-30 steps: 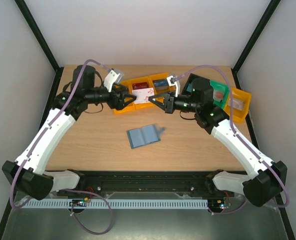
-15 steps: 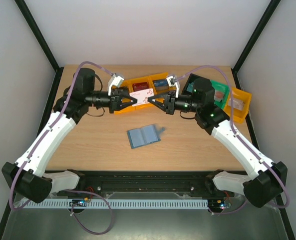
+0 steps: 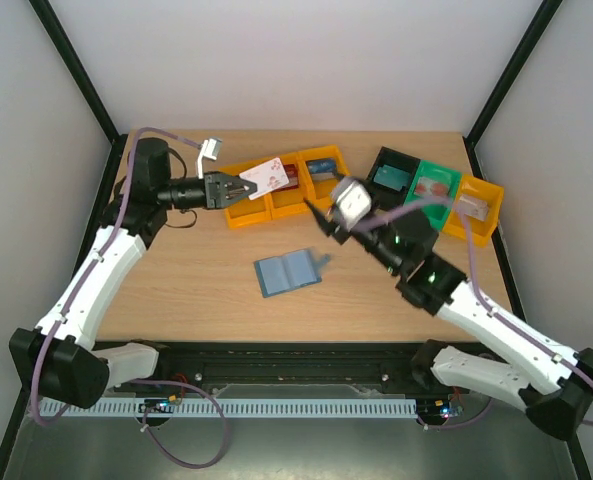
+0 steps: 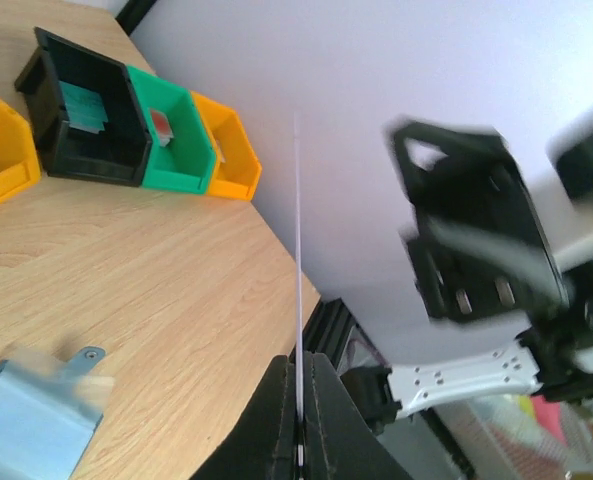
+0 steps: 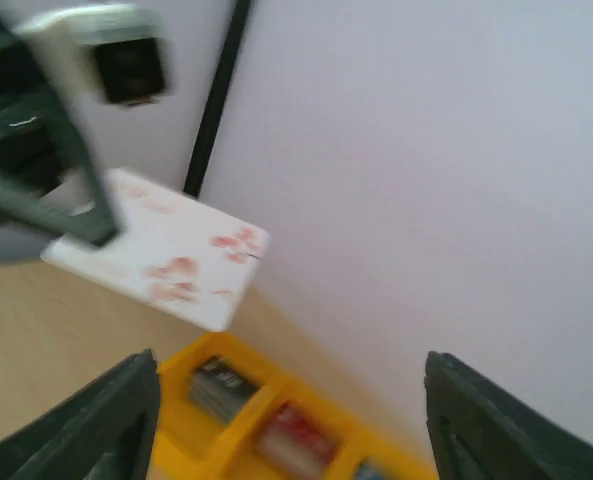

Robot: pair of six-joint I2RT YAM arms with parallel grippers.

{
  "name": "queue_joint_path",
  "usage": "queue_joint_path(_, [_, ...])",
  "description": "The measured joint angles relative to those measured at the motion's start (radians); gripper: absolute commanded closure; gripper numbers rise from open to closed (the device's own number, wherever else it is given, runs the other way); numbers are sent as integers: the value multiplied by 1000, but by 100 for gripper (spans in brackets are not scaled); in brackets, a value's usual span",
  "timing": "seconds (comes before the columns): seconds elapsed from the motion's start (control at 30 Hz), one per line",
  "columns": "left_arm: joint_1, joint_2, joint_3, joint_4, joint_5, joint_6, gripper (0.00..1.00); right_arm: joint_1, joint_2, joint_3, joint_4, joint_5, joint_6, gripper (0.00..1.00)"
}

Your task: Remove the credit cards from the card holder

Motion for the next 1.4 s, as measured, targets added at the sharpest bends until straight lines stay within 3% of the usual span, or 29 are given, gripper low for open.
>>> queue_joint_path(0.13, [29,0,-10,37,5,-80,98,224,-68,-229,342,146,-589,18])
queue_joint_path(0.27, [31,-1,-19,60,10,-122,98,299,77,-285,519,228,-1068,20])
queue_joint_path(0.47, [31,-2,-37,87,21,-156,98,312,250,-244,632,278,-1445,25])
queue_joint_path(0.67, [31,-6,-88,128,34,-200,98,312,332,-198,735,321,-1601,40])
queue_joint_path(0.97, [29,-6,-95,154,36,-223,98,312,423,-119,762,395,-1654,62])
queue_joint_path(1.03, [25,-6,-96,158,37,-225,98,312,444,-94,768,413,-1658,75])
queue_joint_path(1.1, [25,-6,-100,161,38,-228,98,312,461,-74,774,431,-1665,96])
queue_joint_path(1.27, [25,-7,-103,167,38,-238,97,312,479,-51,780,465,-1663,98])
queue_joint_path(1.3, [25,-7,-103,168,38,-238,88,312,479,-51,780,466,-1662,98])
queue_joint_path(1.4, [25,-7,-103,167,38,-225,6,312,476,-49,774,471,-1632,98])
